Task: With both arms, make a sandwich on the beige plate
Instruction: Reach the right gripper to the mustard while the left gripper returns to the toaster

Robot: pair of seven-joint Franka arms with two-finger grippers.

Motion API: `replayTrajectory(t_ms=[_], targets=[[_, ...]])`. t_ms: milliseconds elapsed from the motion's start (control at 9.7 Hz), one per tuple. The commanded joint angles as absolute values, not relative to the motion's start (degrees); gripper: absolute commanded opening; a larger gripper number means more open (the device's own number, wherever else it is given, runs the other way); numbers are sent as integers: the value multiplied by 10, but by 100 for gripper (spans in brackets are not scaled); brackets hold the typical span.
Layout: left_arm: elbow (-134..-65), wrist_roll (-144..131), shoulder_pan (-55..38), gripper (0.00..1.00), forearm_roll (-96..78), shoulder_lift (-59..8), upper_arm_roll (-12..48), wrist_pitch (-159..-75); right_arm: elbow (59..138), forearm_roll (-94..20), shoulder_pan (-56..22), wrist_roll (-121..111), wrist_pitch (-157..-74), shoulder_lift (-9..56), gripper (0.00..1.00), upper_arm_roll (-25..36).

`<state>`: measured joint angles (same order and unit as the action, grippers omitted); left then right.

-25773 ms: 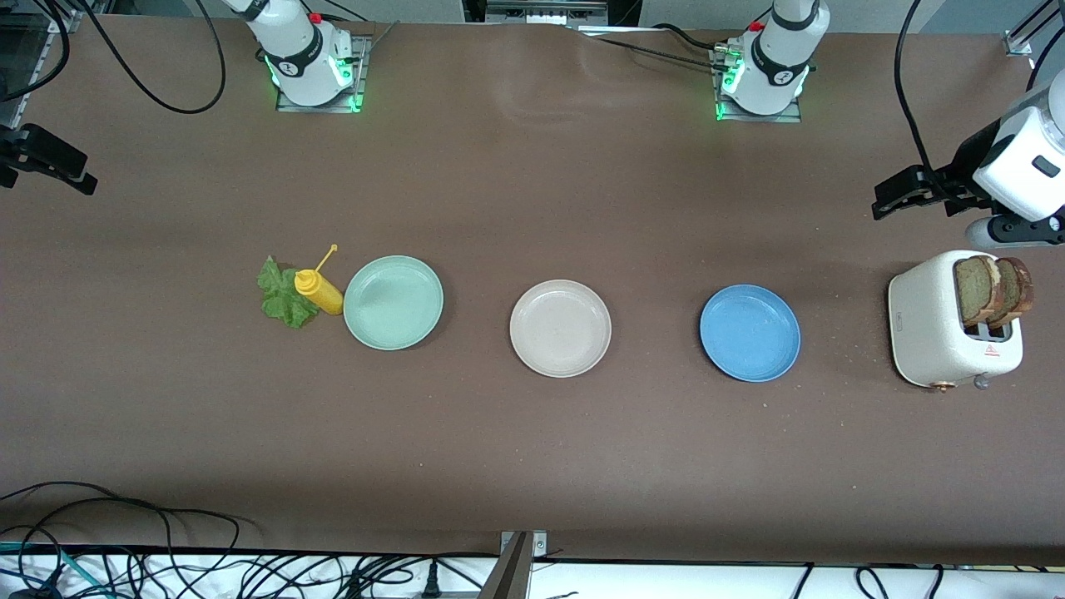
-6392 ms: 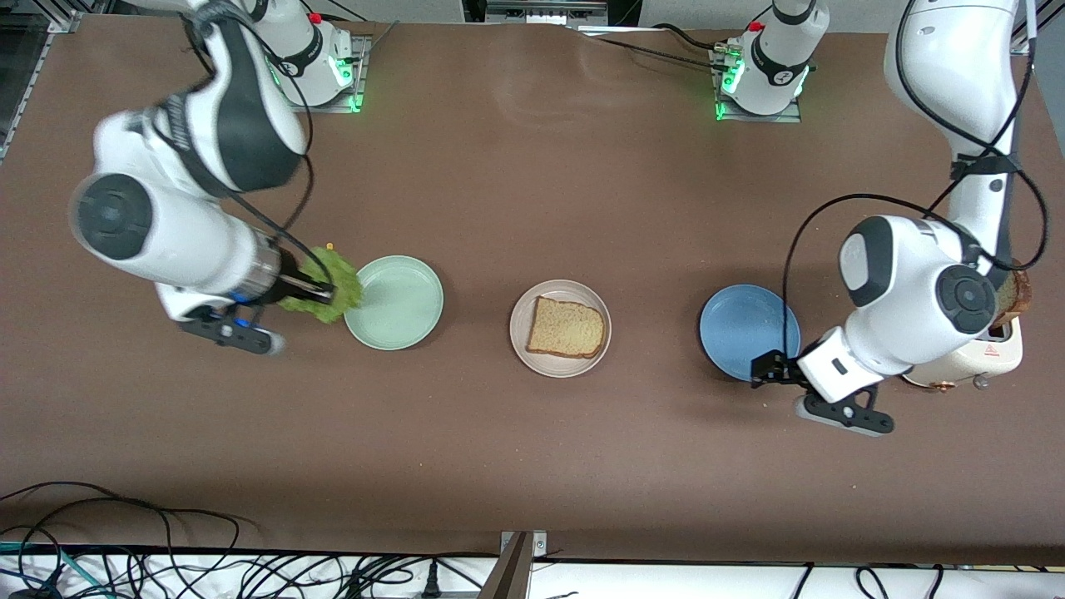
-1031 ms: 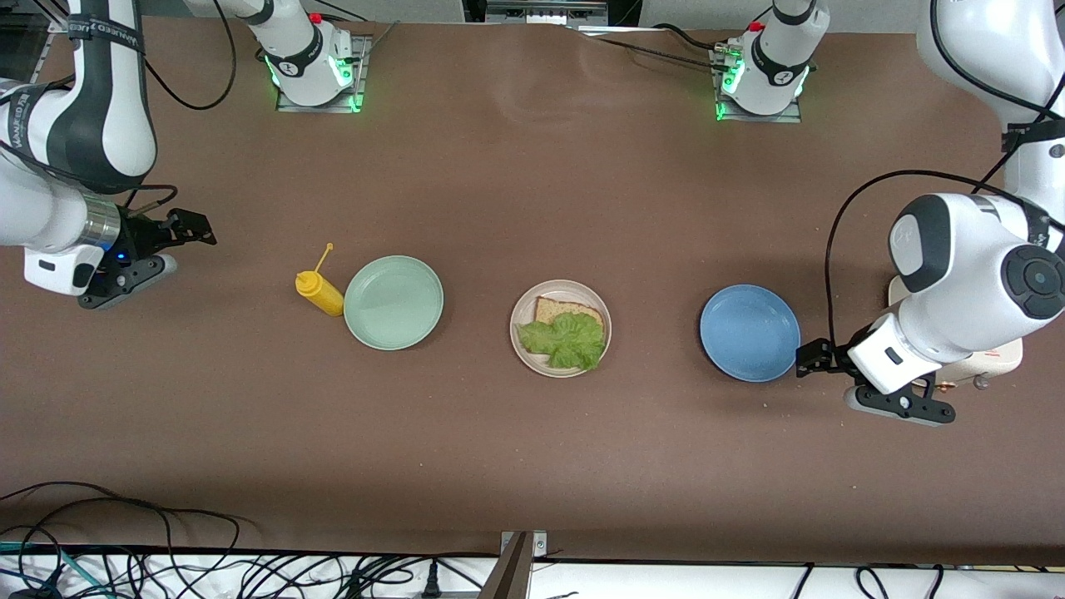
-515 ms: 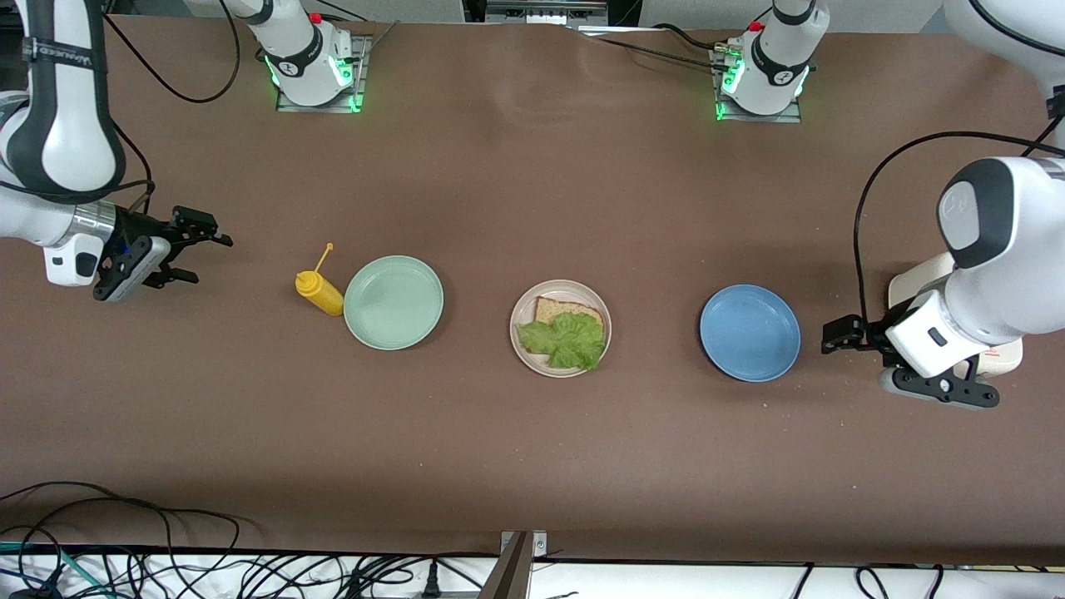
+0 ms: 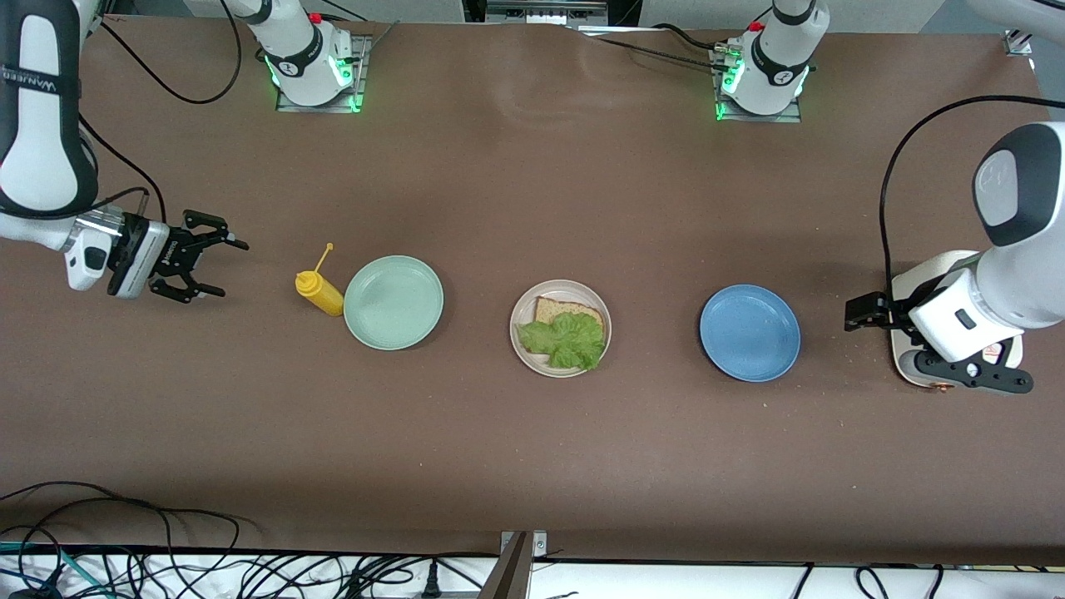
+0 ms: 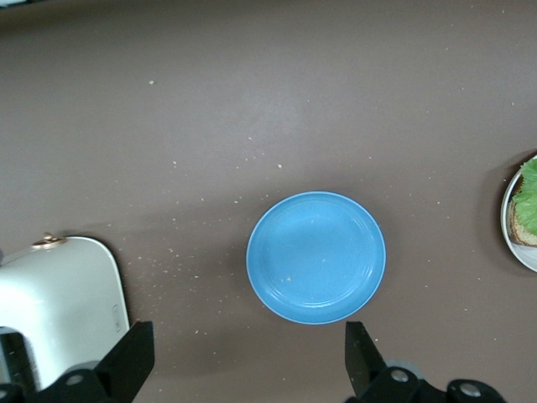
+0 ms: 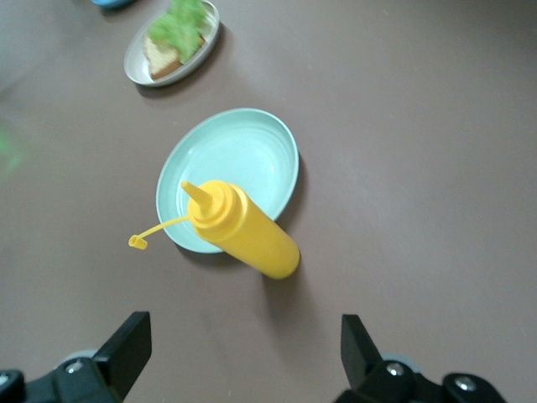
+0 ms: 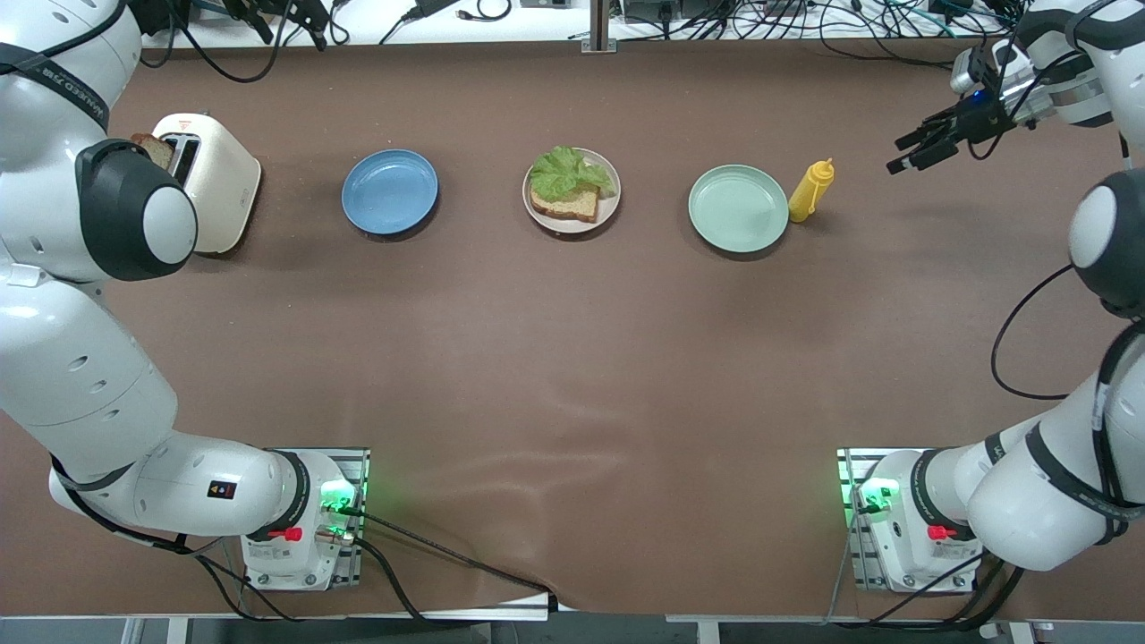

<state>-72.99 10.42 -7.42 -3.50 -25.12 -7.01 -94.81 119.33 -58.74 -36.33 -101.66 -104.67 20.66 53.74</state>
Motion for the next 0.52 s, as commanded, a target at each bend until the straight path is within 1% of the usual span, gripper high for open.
replayTrajectory(t_ms=[0,103,412], targets=[[-723,98,-74,100,-15,-241,-69,-933,1186,-695,-324,-1146,-965,290,100,534],[-723,98,-73,100,-14,-239,-70,-932,1183,-730,-316,-1184,-932,315,100,534],[-723,98,-74,100,-14,-233,-72,-931,1177,-765,-309,-1253,-922,337,100,523]])
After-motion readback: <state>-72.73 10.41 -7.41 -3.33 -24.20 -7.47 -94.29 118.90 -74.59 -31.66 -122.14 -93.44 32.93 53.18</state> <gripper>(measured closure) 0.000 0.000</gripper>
